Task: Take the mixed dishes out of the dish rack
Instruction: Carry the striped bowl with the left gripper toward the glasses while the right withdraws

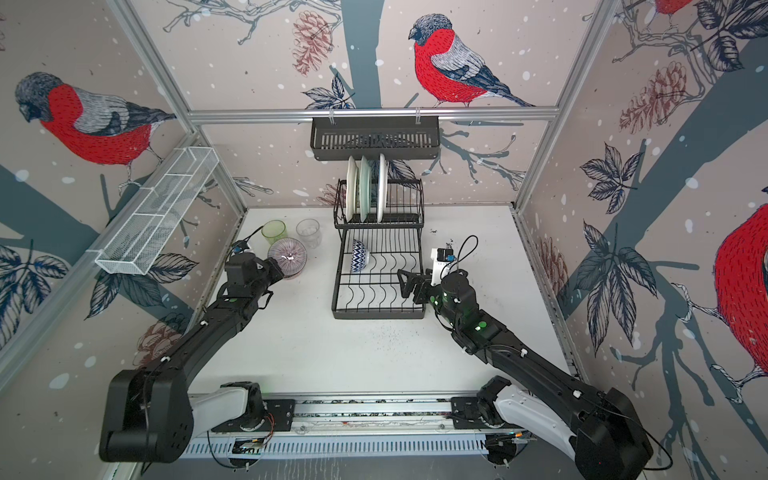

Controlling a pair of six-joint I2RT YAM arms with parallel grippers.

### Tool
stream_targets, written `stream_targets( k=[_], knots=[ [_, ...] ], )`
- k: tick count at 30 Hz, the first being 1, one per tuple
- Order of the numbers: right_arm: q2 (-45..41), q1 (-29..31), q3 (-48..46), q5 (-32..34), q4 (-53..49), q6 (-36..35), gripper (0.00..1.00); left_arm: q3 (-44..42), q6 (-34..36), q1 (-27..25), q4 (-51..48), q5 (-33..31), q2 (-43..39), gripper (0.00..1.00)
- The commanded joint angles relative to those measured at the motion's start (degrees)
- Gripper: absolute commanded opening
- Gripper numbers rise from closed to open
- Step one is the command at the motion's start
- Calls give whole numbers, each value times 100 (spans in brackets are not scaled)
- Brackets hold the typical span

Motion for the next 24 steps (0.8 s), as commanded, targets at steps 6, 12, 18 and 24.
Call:
stream_targets(
  k=[6,12,18,24],
  knots=[
    [-14,-6,-52,112,27,-53,100,-21,86,69,227,-259,-34,0],
    [15,-23,-97,103,101,-74,99,-71,130,81,151,-470,8,0],
    [32,-42,-123,40,132,-81,99,125,242,121,-95,-615,201,0],
    [85,-56,-131,-81,137,-68,100,196,276,122,-190,-715,399,0]
  ],
)
